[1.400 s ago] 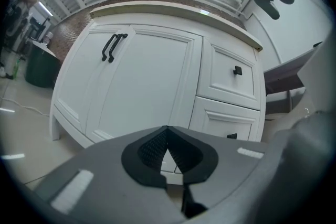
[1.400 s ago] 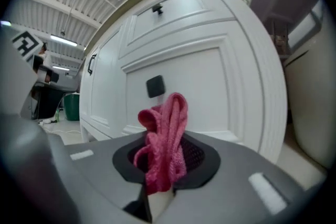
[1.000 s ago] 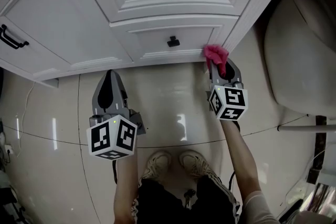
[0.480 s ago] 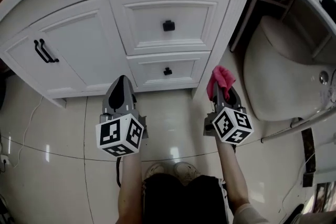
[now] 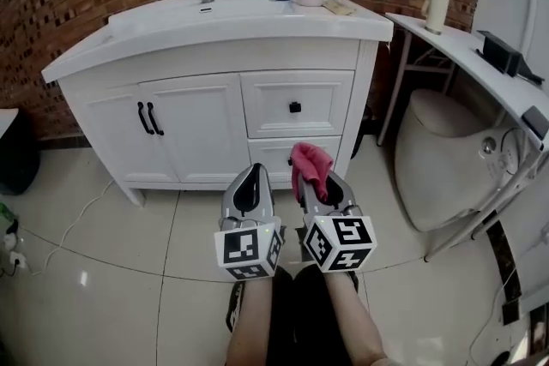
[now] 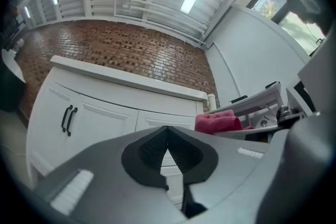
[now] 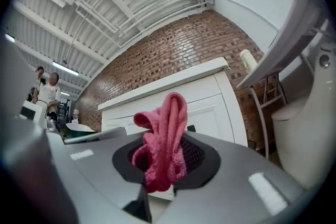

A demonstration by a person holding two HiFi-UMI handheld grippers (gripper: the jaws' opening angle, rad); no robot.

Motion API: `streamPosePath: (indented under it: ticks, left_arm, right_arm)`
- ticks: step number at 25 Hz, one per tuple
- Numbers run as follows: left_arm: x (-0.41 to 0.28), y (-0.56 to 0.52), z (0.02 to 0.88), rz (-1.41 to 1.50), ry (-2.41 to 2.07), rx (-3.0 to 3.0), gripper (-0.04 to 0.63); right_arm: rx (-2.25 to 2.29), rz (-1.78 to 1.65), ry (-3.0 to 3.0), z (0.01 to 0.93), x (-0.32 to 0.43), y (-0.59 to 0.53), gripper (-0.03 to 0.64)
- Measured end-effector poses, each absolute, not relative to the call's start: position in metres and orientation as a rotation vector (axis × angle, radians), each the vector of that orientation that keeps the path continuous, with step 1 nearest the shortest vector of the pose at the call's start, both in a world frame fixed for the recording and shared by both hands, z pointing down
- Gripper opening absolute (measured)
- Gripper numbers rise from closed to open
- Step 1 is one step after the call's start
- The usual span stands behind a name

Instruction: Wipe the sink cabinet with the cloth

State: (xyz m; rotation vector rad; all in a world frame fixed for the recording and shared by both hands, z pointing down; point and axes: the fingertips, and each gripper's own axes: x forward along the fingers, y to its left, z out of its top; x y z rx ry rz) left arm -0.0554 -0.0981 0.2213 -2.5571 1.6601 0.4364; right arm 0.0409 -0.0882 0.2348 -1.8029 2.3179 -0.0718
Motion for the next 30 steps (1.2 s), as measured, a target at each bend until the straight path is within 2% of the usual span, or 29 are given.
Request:
streamPosePath:
  ticks: [4,17,21,30]
  left_arm:
    - [-0.070,-0.102,0.228,0.379,1.736,-2.528,0.012]
    - [-0.038,-0.103,0.233,0.325,1.623,-2.600,0.012]
    - [-0.055,-0.103,0.234,0.313,1.665,-2.581,0.012]
    - [-0.043,-0.104,0.236,0.315,1.669,-2.605,0.012]
  right_arm:
    - [-1.879,-0.072,2.293,0.247,0.053,-0.083,0.074]
    - [-1.919,-0.044,2.187,0.246,0.077,-0.072,0.072]
    - [-1.884,-0.057,2.211,0.247,0.063,-0.075,0.072]
    - [-1.929,-0.035,2.191,0.247,0.078,-0.073,0.072]
